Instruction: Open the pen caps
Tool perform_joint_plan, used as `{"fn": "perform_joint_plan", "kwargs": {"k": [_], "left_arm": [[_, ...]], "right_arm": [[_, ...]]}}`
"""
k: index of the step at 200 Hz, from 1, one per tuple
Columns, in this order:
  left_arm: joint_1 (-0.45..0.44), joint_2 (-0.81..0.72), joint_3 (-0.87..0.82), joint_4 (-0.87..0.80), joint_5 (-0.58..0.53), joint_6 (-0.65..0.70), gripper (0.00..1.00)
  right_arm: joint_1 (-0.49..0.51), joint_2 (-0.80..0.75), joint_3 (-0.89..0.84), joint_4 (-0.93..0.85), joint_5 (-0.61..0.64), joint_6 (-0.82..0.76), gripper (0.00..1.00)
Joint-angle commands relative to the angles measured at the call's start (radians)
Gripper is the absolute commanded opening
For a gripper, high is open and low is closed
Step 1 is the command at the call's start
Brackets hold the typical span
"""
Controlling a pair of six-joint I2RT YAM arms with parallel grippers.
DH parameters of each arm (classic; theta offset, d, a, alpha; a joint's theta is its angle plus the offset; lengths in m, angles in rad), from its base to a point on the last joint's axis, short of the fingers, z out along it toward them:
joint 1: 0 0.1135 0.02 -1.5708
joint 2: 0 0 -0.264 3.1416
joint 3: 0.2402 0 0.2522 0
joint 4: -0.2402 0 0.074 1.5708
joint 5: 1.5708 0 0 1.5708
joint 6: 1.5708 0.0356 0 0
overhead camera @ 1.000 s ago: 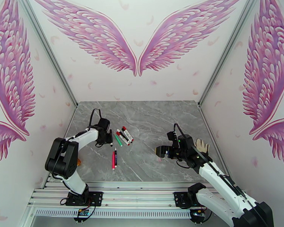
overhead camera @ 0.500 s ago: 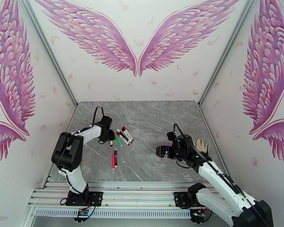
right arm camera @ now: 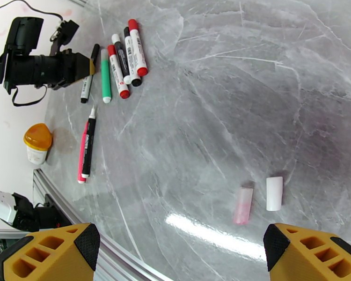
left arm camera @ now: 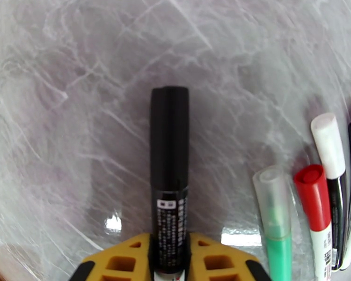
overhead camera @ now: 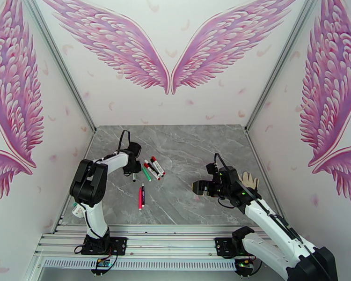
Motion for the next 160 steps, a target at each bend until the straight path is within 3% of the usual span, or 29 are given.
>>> {"fn": "perform_joint_plan", "kwargs": {"k": [1,96,121,160], "left_arm": [[0.000,0.011,0.002,-0.044,-0.002,0.011,0.20],[-0.033,-0.368,-0.202,-0.023,0.073,0.022,0.15],[-0.088,-0.483,-0.264,-0.009,0.114,0.022,0.14],[-0.221,-0.618,-0.343,0.093,0.272,0.044,0.14]], "right_arm": [[0.009,0.004,0.032,-0.016,0.014,-0.004,0.99],[0.010,-0.013,0.015,0.046,-0.055,0.070,0.98],[0.011,-0.025,0.005,0.088,-0.087,0.109,0.96],[0.010,-0.031,-0.003,0.173,-0.156,0.185,0.92]]}}
